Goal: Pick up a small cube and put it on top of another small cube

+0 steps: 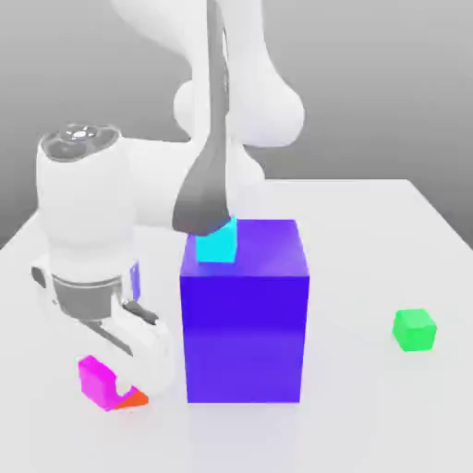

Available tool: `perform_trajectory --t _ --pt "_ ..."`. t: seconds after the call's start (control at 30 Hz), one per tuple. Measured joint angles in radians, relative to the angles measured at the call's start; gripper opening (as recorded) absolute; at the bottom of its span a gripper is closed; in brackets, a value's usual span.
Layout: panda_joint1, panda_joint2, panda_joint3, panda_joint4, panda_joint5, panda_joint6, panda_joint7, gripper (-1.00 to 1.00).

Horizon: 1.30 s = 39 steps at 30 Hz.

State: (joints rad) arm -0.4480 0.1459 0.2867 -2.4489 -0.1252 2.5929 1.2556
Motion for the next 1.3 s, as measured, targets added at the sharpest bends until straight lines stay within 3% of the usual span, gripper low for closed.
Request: perform_trajectory --t 0.2,0.53,0.87,1.3 --pt "0.178 -0.052 0.164 -0.001 0.032 -0.056 0.007 -1.00" --pt "0.519 -0.163 0.322 -0.122 0.242 -0.067 0.234 -1.00" --pt "0.625 -0.252 0.399 -0.283 0.332 0.035 0.552 -1.00" --pt "0.623 -0.151 0.460 -0.296 0.215 0.123 0.700 -1.00"
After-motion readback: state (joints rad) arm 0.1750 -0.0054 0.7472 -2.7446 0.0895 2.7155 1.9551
